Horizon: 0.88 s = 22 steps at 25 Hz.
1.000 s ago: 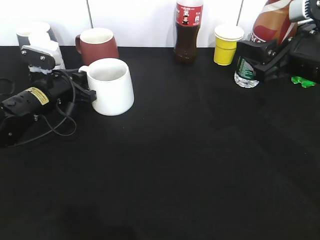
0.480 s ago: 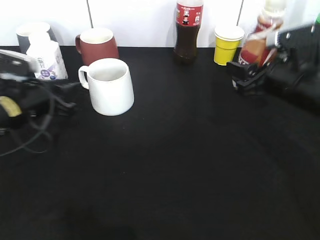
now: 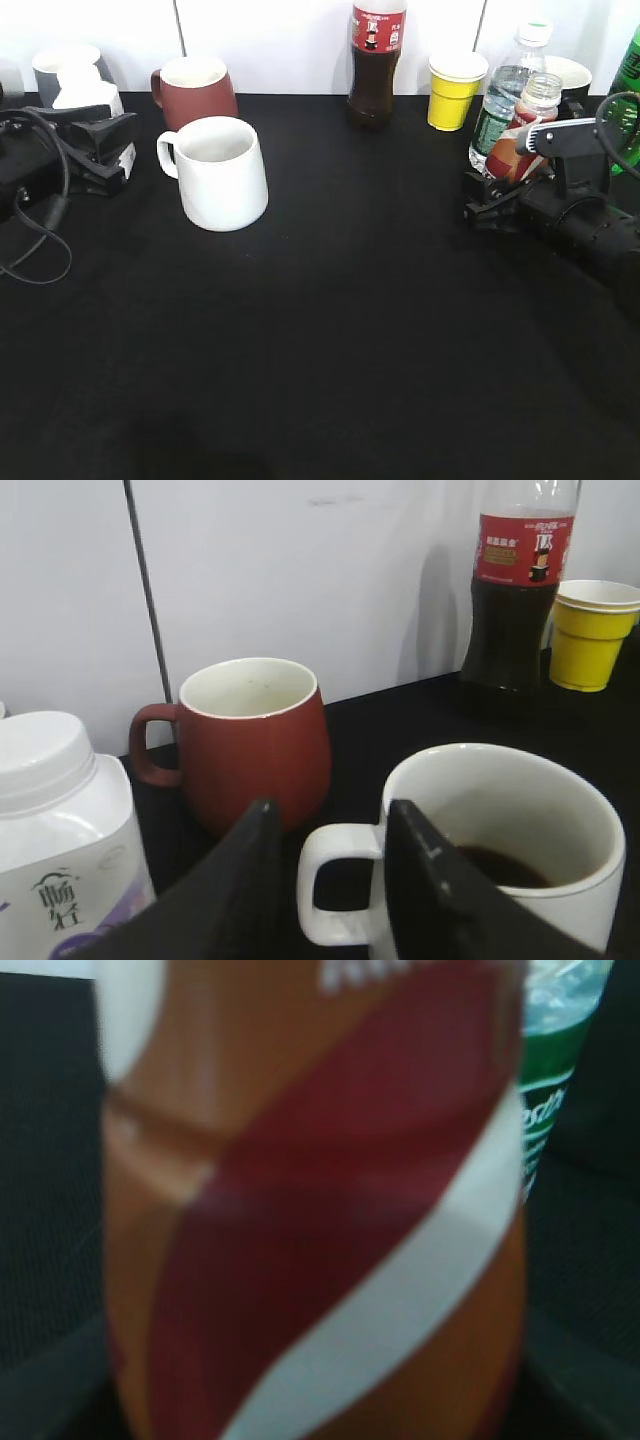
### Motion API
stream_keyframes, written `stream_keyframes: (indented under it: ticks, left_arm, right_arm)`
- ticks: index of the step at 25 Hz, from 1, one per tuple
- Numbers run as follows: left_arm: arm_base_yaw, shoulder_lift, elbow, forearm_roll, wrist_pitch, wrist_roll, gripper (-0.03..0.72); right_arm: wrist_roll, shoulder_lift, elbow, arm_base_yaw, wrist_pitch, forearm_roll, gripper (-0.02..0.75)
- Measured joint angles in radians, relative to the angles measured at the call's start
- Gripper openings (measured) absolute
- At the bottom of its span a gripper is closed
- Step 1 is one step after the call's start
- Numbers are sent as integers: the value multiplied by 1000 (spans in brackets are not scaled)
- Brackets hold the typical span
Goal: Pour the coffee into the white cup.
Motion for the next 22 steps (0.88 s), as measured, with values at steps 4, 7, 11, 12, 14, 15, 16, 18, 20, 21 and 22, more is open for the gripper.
stream_keyframes:
  ticks: [4, 7, 11, 12, 14, 15, 16, 18, 20, 21, 22]
  left_arm:
    - [0, 0, 0, 6, 0, 0, 278]
    - [0, -20, 0, 8, 85, 0, 278]
    - [-6, -172, 0, 6, 492, -72, 278]
    - [-24, -222, 1, -2, 621, -107, 278]
    - [-92, -324, -8, -82, 875, -141, 278]
    - [-121, -370, -32, -169, 994, -145, 278]
    - [-142, -415, -73, -230, 1128, -147, 278]
    - [-161, -524, -157, -299, 1372, -148, 278]
    - [-162, -678, -226, -312, 1594, -137, 278]
    - [-162, -782, -231, -313, 1677, -97, 278]
    - [-162, -910, -233, -313, 1765, -49, 278]
  right_arm:
    - [-1, -2, 56, 0, -13, 9, 603]
    - [0, -51, 132, 0, -6, 18, 613]
    - [14, -229, 209, 0, 227, 18, 615]
    - [20, -296, 205, 0, 357, 20, 605]
    - [23, -435, 140, 0, 699, 25, 593]
    - [23, -488, 77, 0, 906, 25, 592]
    - [23, -536, 8, 0, 1096, 36, 591]
    - [23, -617, -145, 0, 1435, 36, 588]
    - [23, -734, -232, 0, 1635, 77, 586]
    - [23, -822, -237, 0, 1698, 105, 586]
    - [16, -915, -238, 0, 1767, 135, 586]
